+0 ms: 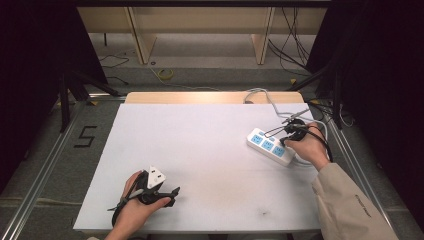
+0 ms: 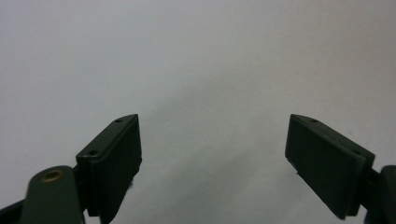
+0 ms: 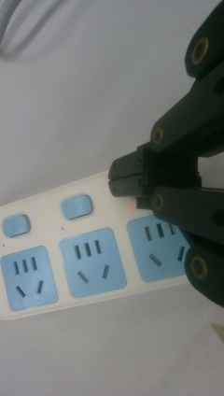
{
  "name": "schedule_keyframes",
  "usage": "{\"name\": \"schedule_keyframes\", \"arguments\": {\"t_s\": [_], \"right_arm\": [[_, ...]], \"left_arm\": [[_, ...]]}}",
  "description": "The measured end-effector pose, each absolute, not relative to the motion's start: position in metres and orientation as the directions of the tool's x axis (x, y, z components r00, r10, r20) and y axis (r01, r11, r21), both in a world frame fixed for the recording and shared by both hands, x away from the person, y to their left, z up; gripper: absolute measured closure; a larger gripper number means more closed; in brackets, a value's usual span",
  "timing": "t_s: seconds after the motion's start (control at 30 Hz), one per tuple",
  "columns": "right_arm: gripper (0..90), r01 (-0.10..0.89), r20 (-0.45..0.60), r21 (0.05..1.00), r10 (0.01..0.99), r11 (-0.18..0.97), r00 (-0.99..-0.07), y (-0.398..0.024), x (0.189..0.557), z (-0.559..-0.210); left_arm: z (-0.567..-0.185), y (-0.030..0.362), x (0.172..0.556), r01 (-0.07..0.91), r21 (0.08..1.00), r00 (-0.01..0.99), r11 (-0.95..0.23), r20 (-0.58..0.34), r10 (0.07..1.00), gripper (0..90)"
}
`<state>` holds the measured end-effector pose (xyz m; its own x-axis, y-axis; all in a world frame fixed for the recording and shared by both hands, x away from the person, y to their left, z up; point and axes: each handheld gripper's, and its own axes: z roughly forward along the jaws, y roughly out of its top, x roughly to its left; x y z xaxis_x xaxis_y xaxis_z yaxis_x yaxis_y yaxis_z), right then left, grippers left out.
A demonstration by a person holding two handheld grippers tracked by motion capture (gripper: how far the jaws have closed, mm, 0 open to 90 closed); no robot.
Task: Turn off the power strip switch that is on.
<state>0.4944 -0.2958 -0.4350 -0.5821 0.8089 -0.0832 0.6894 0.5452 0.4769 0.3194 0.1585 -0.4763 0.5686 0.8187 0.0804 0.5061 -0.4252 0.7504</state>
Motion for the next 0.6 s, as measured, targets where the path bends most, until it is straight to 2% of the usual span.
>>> {"name": "schedule_keyframes", "arguments": {"t_s": [0.6], "right_arm": [[90.0, 0.685, -0.126, 0.447, 0.799, 0.575, -0.588, -0.289, 0.4938, -0.4346]], "left_arm": [[-0.4764, 0.1579, 0.319, 0.502, 0.752, 0.57, -0.428, 0.085, 0.817, 18.5]]}}
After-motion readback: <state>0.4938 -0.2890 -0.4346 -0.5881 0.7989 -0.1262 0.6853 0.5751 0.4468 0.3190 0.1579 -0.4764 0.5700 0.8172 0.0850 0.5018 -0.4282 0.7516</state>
